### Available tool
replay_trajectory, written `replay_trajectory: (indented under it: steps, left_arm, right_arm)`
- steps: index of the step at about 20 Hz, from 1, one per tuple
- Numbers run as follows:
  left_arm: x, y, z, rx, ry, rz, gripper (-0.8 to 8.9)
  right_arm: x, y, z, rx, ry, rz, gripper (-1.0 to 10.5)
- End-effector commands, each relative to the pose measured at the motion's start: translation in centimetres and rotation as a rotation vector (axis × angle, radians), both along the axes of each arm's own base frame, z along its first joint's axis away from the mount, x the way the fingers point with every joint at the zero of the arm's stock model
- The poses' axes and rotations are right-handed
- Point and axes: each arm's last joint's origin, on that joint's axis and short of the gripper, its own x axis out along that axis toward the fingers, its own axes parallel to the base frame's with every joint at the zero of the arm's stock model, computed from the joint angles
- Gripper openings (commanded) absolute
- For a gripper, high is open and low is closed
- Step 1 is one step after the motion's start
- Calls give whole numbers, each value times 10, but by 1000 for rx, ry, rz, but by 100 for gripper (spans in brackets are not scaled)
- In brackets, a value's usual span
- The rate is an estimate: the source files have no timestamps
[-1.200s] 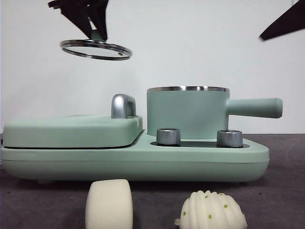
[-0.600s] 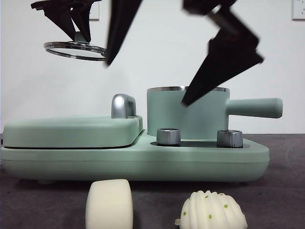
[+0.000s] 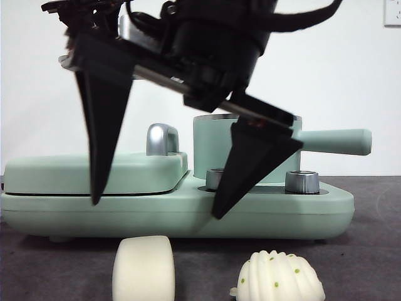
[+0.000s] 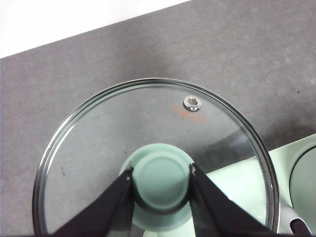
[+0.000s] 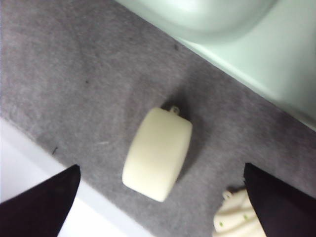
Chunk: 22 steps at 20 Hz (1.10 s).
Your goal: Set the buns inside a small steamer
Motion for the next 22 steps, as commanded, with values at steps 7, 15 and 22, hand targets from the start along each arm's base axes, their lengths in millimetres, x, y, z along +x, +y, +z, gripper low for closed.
replay_trajectory:
  steps: [7, 15, 22]
  left_arm:
    - [-2, 0, 14, -20, -64, -1, 15]
    - [-2, 0, 14, -19, -62, -1, 15]
    - [-1, 2, 13, -17, -56, 4, 15]
  right_arm:
    - [-7, 23, -24, -32, 38, 44, 409]
    - [-6, 25, -29, -23, 46, 50, 160]
    - [15, 23, 0, -11, 70, 64, 126]
